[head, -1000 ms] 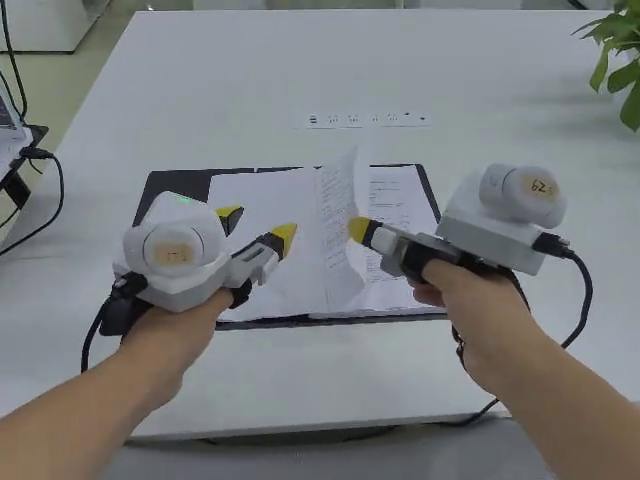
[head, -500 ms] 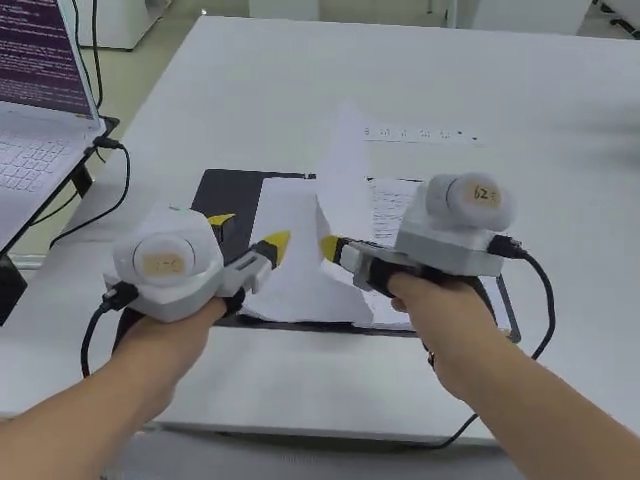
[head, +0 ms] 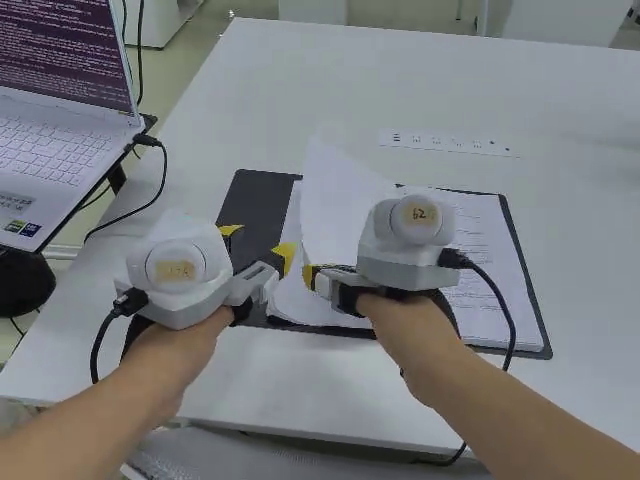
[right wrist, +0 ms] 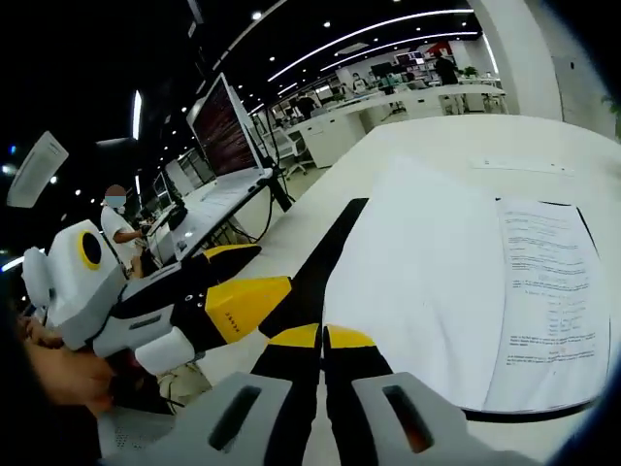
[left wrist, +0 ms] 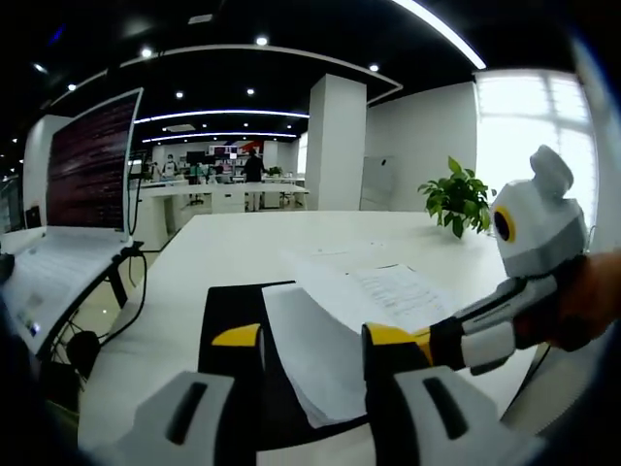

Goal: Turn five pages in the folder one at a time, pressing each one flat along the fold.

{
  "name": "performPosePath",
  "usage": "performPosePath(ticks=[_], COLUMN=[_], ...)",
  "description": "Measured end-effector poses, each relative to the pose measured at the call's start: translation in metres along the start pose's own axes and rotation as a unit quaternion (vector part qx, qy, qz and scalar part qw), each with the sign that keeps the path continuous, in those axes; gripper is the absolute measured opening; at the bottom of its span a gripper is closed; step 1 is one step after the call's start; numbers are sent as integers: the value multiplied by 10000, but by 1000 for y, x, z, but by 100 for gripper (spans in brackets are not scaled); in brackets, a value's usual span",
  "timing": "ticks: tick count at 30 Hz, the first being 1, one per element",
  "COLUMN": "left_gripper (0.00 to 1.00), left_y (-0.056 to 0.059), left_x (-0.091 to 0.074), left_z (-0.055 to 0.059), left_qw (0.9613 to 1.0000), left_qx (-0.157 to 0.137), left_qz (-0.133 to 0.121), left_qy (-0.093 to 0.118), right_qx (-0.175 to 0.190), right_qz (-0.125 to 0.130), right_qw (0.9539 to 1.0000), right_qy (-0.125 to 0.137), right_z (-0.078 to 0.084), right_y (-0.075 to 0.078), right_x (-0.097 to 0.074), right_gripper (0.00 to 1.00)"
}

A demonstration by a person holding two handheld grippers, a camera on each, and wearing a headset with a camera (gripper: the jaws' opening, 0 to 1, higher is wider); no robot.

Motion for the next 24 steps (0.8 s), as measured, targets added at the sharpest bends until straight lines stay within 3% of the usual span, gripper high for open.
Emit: performPosePath(ticks=[14, 24], left_gripper=[40, 41], left_y=[-32, -39], left_x=[-3, -3], left_z=[9, 21], left_qw=[9995, 9984], left_qx=[-204, -343], left_qz=[-224, -293], left_qy=[-119, -339], right_qx=[-140, -49], right_qz=[52, 108], right_qw=[9984, 9973], right_qy=[-550, -726], right_z=[25, 40], right_y=[-5, -4], right_x=[47, 61], right_gripper=[0, 0])
Point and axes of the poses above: the centre of the closed fingertips' face, and the gripper's own axes: x roughly forward along the fingers, y roughly to its right, z roughly out of its underside, the point moved 8 cm from there along -x, roughly backward along the fingers, and after that the axes turned 13 degrees about -x, right-handed, at the moved point
